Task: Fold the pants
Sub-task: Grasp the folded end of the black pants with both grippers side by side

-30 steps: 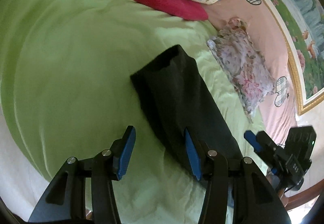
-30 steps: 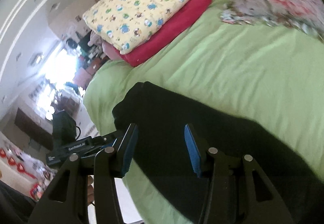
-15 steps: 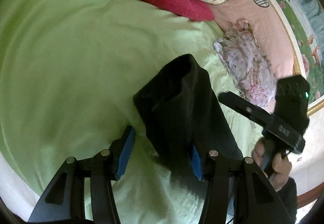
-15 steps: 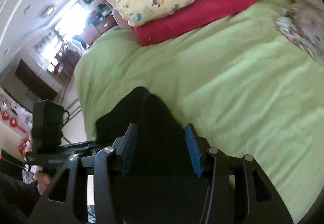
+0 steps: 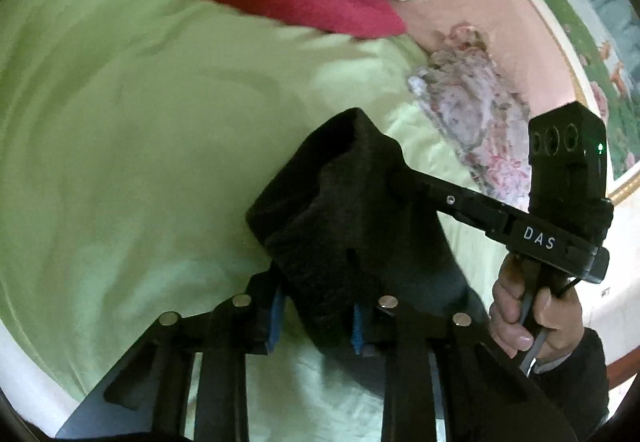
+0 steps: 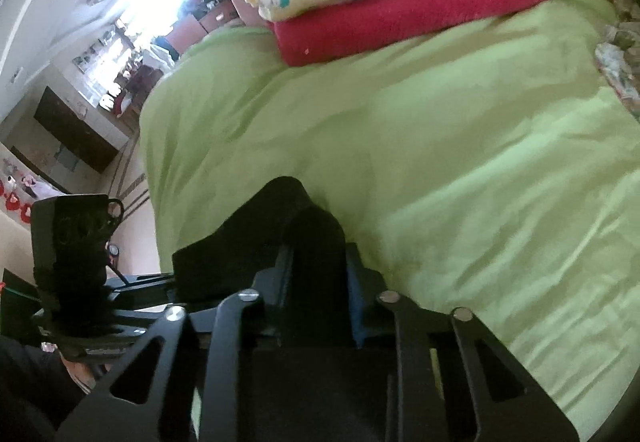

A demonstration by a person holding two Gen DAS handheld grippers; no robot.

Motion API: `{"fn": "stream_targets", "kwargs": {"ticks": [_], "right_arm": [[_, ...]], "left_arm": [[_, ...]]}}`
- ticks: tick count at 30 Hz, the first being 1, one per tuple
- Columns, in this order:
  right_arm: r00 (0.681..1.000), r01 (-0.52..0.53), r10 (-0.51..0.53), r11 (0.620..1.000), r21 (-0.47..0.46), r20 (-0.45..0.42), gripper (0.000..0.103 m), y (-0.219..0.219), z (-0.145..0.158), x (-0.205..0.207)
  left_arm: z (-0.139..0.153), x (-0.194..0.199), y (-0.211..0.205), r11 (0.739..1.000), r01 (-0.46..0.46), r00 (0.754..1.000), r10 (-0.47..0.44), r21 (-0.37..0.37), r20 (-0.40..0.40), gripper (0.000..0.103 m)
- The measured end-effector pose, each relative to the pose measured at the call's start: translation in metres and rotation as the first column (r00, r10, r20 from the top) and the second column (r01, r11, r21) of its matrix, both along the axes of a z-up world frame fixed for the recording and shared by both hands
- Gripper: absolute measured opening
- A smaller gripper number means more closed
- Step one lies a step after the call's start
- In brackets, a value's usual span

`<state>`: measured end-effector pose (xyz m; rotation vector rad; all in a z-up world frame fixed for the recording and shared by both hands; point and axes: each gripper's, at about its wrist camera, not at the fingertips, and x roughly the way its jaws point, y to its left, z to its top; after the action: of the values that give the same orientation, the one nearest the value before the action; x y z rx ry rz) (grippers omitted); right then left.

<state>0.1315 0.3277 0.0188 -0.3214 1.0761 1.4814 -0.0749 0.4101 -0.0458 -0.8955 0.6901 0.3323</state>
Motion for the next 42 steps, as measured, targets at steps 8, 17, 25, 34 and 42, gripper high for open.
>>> {"fn": "stream_targets", "kwargs": {"ticks": [8,17,25,34,42], "right_arm": [[0.998,0.056,-0.053,0.989,0.138,-0.025,0.020,-0.058,0.046,0.001],[0.981,0.194,-0.193,0.951,0.242,-0.030,0.017,-0.144,0.081,0.011],[0.949,0.314,-0.302,0.898,0.309,-0.087,0.017,-0.219,0.091,0.019],[0.910,0.414,-0.389,0.844,0.341,-0.143,0.017,-0.289,0.080,0.027],[0.868,0.496,-0.458,0.795,0.348,-0.192,0.017,-0.340,0.060,0.030]], "left_arm": [[0.056,0.004,-0.035,0.995,0.065,0.994,-0.071,0.074,0.088,0.023],[0.110,0.025,-0.096,0.963,0.197,0.962,-0.226,0.183,0.153,0.022],[0.137,0.043,-0.166,0.914,0.320,0.916,-0.366,0.249,0.164,0.022],[0.140,0.064,-0.229,0.858,0.422,0.873,-0.472,0.294,0.124,0.022],[0.132,0.083,-0.269,0.809,0.498,0.834,-0.546,0.312,0.084,0.022]]}}
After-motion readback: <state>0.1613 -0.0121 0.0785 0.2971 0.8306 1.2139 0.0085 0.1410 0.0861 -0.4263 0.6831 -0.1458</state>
